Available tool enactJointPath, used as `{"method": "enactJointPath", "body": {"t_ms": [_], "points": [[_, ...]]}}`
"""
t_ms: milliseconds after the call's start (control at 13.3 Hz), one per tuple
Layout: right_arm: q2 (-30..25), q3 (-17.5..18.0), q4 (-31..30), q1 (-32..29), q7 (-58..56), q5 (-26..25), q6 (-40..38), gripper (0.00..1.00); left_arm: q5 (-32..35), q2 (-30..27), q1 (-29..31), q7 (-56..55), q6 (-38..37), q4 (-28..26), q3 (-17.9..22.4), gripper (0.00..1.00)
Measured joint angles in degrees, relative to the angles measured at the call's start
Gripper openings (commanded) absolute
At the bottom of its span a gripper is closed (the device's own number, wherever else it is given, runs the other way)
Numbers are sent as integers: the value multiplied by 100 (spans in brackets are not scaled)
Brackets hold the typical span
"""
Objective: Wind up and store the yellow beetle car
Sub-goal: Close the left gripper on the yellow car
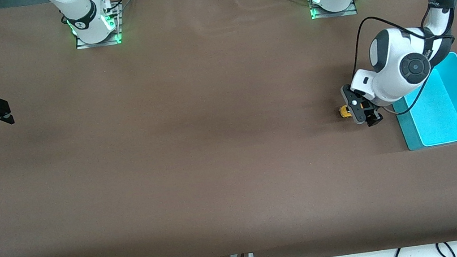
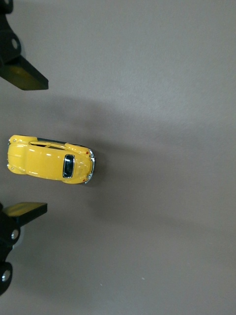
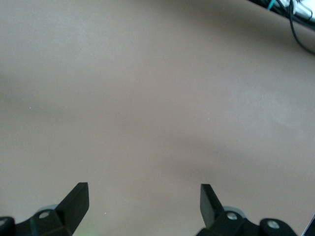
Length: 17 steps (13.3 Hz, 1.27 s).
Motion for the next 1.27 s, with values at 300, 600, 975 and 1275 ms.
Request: {"method": "enactJointPath", "body": {"t_ms": [300, 600, 975, 1275], "points": [[-425, 1, -596, -209, 317, 0, 7, 100, 211, 154, 5, 19, 274, -111, 11, 100], [-659, 113, -789, -212, 777, 0, 22, 100, 211, 253, 32, 34, 1038, -564, 29, 100], [-612, 124, -835, -212, 910, 0, 29, 100, 212, 269, 52, 35, 1074, -676, 37, 80], [-578, 124, -836, -215, 932, 0, 60, 100, 569, 269, 107, 83, 1131, -715, 42, 21]]}}
